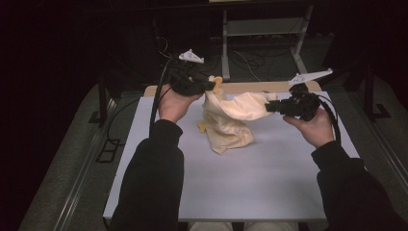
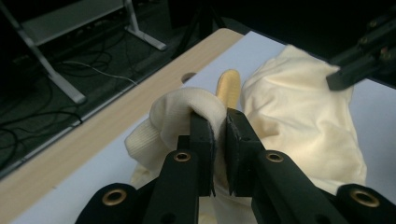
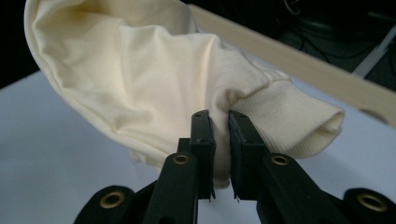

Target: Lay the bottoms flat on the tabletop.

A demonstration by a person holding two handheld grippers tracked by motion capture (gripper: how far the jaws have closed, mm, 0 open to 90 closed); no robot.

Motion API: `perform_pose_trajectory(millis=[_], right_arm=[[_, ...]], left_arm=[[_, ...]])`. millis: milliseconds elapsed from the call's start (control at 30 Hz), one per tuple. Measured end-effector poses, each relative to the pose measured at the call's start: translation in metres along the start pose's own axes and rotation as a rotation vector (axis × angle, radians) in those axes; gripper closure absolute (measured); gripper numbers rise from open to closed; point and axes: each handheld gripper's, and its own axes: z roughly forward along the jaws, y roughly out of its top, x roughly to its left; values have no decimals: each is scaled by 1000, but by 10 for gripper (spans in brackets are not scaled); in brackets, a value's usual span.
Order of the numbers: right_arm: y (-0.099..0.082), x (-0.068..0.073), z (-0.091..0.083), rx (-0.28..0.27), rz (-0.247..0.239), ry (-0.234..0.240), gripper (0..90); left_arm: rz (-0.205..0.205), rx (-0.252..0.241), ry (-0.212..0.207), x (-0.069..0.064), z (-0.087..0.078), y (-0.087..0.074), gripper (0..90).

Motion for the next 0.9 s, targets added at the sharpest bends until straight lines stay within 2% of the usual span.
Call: perform_pose_trajectory(millis=[200, 367, 667, 800, 900], right_arm=[[-52, 2, 28, 80, 41, 35, 801], [-81, 0, 39, 114, 80, 52, 801], [-107, -12, 44, 118, 150, 65, 800], [-111, -15, 45, 133, 163, 60, 799], [-111, -17, 42, 125, 172, 60, 799]], left_arm=[[-53, 51, -54, -6, 36, -40, 812], [-61, 57, -80, -12, 50, -47, 812], [-49, 49, -110, -24, 59, -45, 812], [-72, 30, -126, -29, 66, -48, 811], [-89, 16, -142, -34, 74, -49, 812]])
